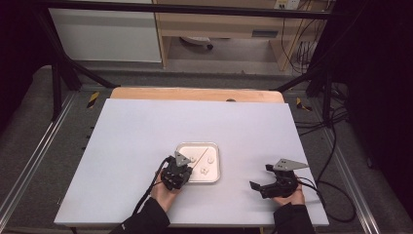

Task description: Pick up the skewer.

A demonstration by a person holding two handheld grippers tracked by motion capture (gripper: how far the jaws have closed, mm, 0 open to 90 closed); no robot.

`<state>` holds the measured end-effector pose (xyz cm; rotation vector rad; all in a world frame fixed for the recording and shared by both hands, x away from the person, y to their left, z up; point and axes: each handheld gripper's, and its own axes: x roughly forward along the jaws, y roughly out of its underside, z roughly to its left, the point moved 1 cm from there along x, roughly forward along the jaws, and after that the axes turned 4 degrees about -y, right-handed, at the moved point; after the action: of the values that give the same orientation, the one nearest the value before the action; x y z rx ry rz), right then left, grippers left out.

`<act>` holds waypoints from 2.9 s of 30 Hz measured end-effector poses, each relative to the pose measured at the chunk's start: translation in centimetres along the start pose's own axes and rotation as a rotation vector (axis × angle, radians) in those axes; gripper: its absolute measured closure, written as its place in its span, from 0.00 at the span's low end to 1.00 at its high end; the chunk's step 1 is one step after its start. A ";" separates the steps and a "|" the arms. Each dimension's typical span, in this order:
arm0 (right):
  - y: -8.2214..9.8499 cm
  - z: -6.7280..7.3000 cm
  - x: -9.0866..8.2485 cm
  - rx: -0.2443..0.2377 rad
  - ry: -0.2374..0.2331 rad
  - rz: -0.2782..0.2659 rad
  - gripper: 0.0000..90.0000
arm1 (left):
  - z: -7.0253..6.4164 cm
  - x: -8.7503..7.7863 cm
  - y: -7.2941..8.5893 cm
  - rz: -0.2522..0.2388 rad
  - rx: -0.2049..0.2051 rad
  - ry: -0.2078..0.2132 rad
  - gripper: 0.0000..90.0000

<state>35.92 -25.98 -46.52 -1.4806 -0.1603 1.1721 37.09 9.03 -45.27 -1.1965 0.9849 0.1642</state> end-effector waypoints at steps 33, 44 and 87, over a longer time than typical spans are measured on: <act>-0.5 0.4 0.0 -0.035 0.001 -0.005 0.02 | 0.6 -3.5 -0.5 -0.127 0.031 0.107 0.99; -1.2 1.3 0.2 -0.086 0.004 0.002 0.03 | -0.1 -4.4 -1.2 -0.138 0.064 0.162 0.99; -4.4 6.6 1.3 -0.671 0.082 0.152 0.34 | -5.4 -3.2 -5.9 0.016 0.392 0.336 0.99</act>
<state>33.99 -19.30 -42.46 -2.1541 -0.4210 1.2376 35.65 3.33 -39.01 -0.8686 1.2523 -0.2175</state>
